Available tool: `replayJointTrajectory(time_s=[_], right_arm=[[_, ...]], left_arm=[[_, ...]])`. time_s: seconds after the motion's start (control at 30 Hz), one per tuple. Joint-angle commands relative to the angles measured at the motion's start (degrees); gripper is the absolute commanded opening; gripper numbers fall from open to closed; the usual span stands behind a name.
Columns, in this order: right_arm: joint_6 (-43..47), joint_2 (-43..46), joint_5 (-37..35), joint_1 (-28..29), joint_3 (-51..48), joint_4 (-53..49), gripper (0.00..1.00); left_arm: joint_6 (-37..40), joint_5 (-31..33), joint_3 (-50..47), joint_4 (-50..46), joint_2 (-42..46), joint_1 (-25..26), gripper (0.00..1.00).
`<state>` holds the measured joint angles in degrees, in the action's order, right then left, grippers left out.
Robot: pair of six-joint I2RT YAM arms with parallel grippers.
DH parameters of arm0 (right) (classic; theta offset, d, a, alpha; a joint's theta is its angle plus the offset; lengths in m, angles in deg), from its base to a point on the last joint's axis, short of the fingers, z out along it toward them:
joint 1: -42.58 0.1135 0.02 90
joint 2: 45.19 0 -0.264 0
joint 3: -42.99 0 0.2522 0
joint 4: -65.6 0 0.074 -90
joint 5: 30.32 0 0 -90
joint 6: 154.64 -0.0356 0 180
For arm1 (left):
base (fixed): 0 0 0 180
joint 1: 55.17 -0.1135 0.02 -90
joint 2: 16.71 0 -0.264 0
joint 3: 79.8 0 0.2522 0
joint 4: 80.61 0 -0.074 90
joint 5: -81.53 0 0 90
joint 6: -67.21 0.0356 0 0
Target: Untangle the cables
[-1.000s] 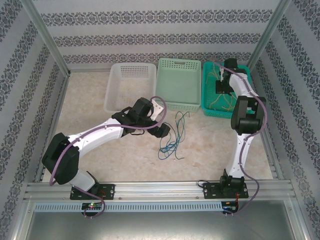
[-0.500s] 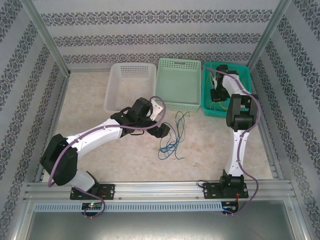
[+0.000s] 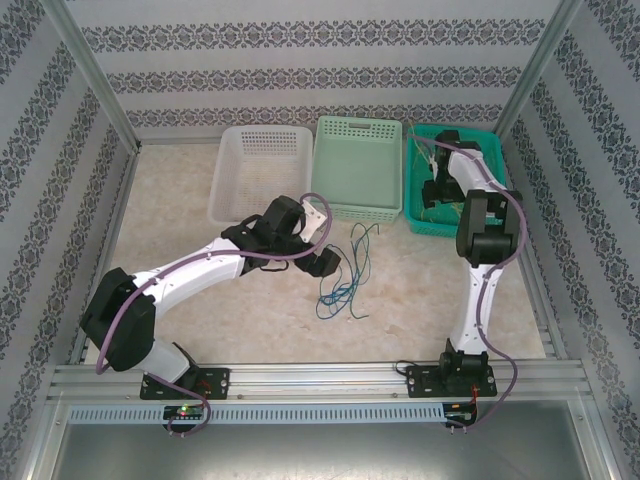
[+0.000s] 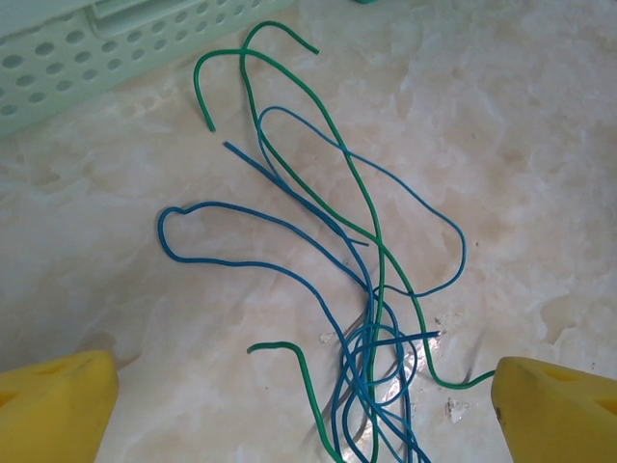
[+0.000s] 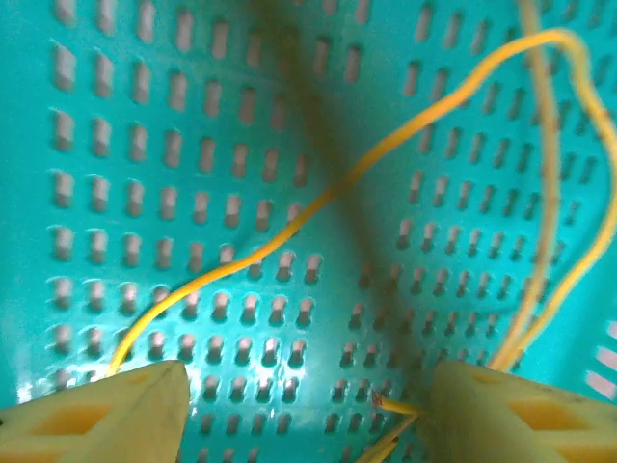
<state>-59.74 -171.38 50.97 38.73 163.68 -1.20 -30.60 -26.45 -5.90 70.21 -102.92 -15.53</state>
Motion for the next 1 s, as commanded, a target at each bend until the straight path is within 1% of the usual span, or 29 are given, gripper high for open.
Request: replayJointTrajectory(time_s=[0.0,0.2,0.3,0.4,0.47,0.6,0.73,0.87,0.97], right_arm=[[-2.72,6.64,2.82,0.62,-1.75,3.56,0.7],[-4.95,10.86,5.37,0.63,-3.4,4.32,0.72],[-4.95,10.75,4.19,0.61,-3.53,3.23,0.72],[-4.84,12.13,3.35,0.52,-5.29,6.27,0.72],[-4.51,12.29,3.48,0.51,-4.64,7.68,0.72],[-4.28,8.73,3.01,0.78,1.72,7.39,0.71],[-1.75,4.69,-1.8,2.46,7.06,8.28,0.71],[0.49,0.42,-2.79,2.89,12.45,8.59,0.7],[0.82,-4.38,-3.81,2.73,18.54,6.88,0.69]], left_arm=[[-0.19,-0.66,-1.18,1.53,2.11,-0.59,1.0],[0.04,-1.09,-1.94,2.13,2.71,-0.61,1.0],[-0.09,-1.39,-2.18,2.28,2.81,-0.61,1.0],[-0.03,-1.34,-2.47,2.24,3.15,-0.61,1.0],[-0.01,-1.33,-2.35,2.1,3.1,-0.61,1.0],[-0.27,-1.27,-1.83,2.1,2.37,-0.61,1.0],[-0.78,-1.32,-0.67,1.58,1.36,-0.57,1.0],[-0.72,-1.12,0.54,0.97,0.1,-0.58,1.0],[-0.63,-1.01,2.22,-0.44,-1.29,-0.61,1.0]])
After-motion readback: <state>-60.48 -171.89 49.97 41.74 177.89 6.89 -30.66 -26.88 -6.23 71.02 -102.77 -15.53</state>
